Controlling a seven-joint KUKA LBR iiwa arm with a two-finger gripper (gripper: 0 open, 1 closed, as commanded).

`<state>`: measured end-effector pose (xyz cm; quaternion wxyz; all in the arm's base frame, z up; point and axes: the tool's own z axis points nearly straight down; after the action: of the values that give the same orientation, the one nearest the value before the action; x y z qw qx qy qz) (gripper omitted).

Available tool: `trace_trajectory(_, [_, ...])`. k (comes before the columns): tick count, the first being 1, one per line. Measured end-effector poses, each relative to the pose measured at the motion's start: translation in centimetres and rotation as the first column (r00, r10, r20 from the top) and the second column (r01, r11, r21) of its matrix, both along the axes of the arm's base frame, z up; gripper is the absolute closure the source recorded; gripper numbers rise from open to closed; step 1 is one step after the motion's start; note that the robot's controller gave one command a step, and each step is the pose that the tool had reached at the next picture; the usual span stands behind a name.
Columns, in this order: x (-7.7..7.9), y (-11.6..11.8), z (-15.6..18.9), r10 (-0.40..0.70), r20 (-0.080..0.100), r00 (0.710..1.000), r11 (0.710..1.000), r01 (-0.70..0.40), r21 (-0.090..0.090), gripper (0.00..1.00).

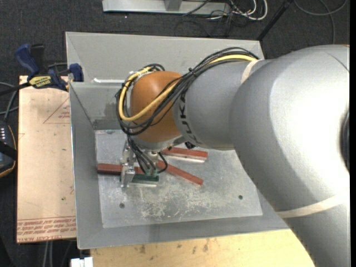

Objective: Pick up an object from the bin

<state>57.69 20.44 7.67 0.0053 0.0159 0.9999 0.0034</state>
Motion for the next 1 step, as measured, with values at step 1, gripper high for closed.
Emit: trace_trajectory(1, [0.0, 0.0, 0.0, 0.0, 0.0, 1.0, 1.0, 0.0, 0.0, 1.0])
